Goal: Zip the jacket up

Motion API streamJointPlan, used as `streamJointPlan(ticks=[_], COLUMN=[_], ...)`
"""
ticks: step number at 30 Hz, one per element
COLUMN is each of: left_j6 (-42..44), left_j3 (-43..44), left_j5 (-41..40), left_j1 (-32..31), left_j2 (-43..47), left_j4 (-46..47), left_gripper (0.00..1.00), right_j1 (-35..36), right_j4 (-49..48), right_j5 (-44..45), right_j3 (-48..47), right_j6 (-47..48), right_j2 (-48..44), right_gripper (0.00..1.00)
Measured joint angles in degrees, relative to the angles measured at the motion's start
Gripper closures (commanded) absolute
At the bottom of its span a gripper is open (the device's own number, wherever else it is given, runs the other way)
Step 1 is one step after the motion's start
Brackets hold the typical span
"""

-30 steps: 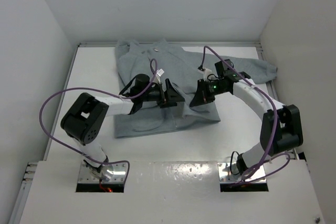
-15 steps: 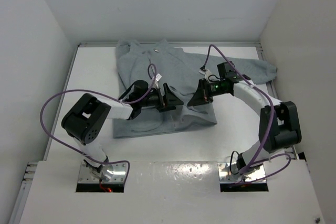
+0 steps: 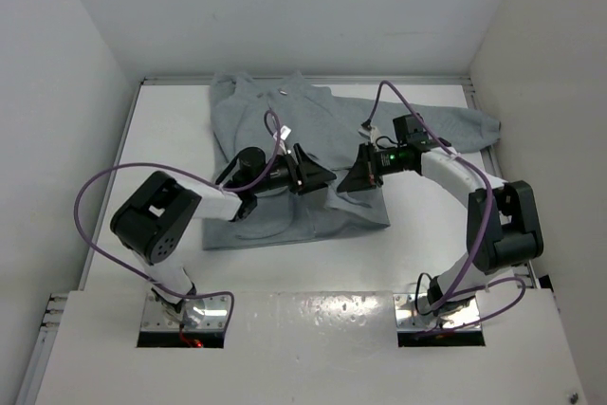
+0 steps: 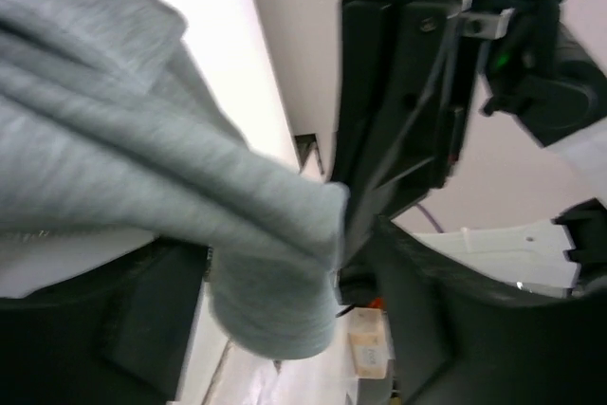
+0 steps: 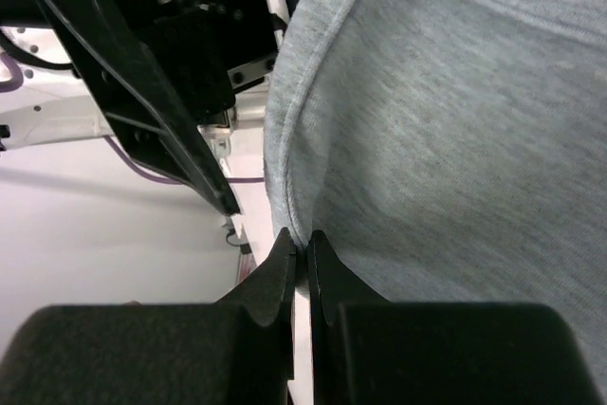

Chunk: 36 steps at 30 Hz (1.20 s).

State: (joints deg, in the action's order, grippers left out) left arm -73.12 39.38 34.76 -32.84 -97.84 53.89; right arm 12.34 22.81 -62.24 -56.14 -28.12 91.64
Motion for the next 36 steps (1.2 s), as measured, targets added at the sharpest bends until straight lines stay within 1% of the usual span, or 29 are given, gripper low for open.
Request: streamJointPlan(ticks=[1,3,6,7,8,11,14,17,18,19,20,21,22,23,24,26,27,30,33,34,36], left_j6=[-0.5,-1.07,-0.57,0.11,1.14,5.44,12.57,19.45,21.79,24.2,26.75,29.29,31.32,33.05,35.45,40.57,43.56,55.47,67.43,70.14,72.08], left_j3=[0.31,0.72,0.74,0.74,0.74,1.31,3.69,7.06,8.52,10.12,11.69,12.94,13.7,13.64,12.79,10.27,9.05,4.07,-2.19,-3.32,-3.21], left_j5=[0.17,1.14,3.67,4.72,6.03,9.84,11.89,11.45,10.95,10.45,9.84,8.81,7.26,5.07,2.49,-4.68,-8.44,-20.0,-26.75,-28.24,-29.07], left_j1=[-0.07,-0.04,0.59,0.83,1.27,2.36,2.95,2.93,2.86,2.78,2.64,2.38,2.21,1.99,1.62,0.42,-0.92,-7.34,-13.16,-14.23,-13.99], left_j2=[-0.09,-0.2,-0.09,0.13,0.66,3.26,6.14,8.33,8.79,9.05,9.25,9.46,9.88,10.71,12.22,16.24,18.27,25.77,33.31,34.77,34.84], left_j4=[0.61,1.25,0.7,-0.11,-1.53,-7.93,-18.23,-28.04,-31.3,-34.47,-37.27,-39.65,-41.77,-43.28,-44.74,-48.02,-49.05,-48.98,-47.3,-47.41,-48.04], left_gripper=[0.38,0.44,0.55,0.64,0.69,1.0,1.0,1.0,0.92,0.77,0.6,0.51,0.48,0.41,0.39,0.38,0.34,0.34,0.41,0.46,0.56], right_j1=[-0.02,-0.33,-1.16,-1.62,-2.14,-3.56,-4.31,-4.33,-4.33,-4.33,-4.33,-4.33,-4.33,-4.33,-4.35,-4.33,-4.33,-4.33,-4.31,-4.31,-4.28], right_j4=[0.02,0.59,1.64,1.88,2.16,3.58,5.27,7.63,8.24,8.83,9.27,9.53,9.77,9.88,9.97,9.62,9.29,8.63,7.74,7.52,7.02], right_j5=[0.02,0.15,0.26,0.31,0.52,1.05,2.16,3.87,4.44,4.87,5.05,5.09,4.66,3.78,2.67,0.02,-1.36,-4.57,-7.23,-7.82,-8.72], right_j3=[0.11,0.11,0.13,0.13,0.11,0.07,-0.28,-1.07,-1.33,-1.6,-1.77,-1.95,-2.14,-2.38,-2.78,-3.54,-3.72,-3.8,-3.8,-3.8,-3.72], right_j6=[0.09,0.55,1.11,1.22,1.42,2.56,3.82,5.97,6.69,7.34,7.85,8.15,8.28,8.31,8.11,7.5,7.06,5.73,4.46,4.13,3.56], right_j2=[0.0,-0.02,-0.04,-0.04,-0.04,-0.04,-0.04,-0.04,-0.04,-0.04,-0.04,-0.04,0.0,0.13,0.37,1.2,1.7,3.04,4.28,4.55,4.72], right_gripper=[1.0,1.0,1.0,1.0,1.0,1.0,1.0,1.0,1.0,1.0,1.0,1.0,1.0,1.0,1.0,1.0,1.0,1.0,1.0,1.0,1.0])
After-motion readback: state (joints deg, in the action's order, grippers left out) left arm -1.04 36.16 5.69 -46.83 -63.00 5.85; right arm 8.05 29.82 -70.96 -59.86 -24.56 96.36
